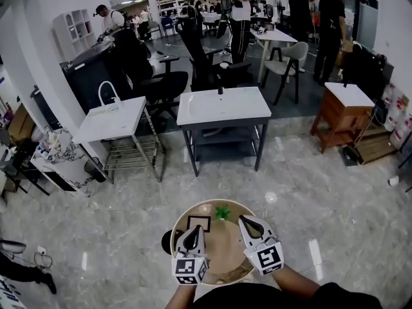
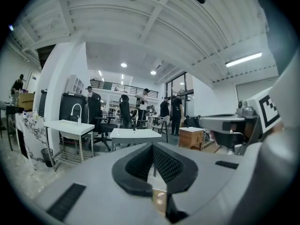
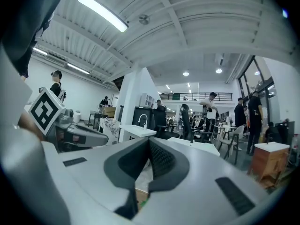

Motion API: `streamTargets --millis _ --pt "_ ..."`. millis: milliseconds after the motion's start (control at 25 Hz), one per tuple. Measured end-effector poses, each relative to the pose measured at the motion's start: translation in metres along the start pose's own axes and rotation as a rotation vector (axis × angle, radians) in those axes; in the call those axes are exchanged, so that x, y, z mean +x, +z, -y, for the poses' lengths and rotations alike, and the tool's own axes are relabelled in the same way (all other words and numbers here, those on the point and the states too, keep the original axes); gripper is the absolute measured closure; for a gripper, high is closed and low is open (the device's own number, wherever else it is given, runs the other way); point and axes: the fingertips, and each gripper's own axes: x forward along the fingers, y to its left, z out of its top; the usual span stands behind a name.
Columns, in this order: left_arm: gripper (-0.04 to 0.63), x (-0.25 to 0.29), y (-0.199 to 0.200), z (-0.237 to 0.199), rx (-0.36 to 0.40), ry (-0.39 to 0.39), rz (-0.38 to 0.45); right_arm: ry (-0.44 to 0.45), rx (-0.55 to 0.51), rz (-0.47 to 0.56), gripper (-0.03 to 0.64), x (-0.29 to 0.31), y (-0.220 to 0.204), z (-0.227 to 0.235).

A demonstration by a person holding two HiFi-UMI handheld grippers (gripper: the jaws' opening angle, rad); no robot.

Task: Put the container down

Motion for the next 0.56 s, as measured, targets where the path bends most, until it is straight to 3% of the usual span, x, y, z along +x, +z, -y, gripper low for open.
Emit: streamTargets --millis 560 --pt "0.601 -0.0067 0.0035 0.0099 -0.005 0.012 -0.006 0.012 -0.010 0.026 0.618 -0.0105 0.0012 0.0034"
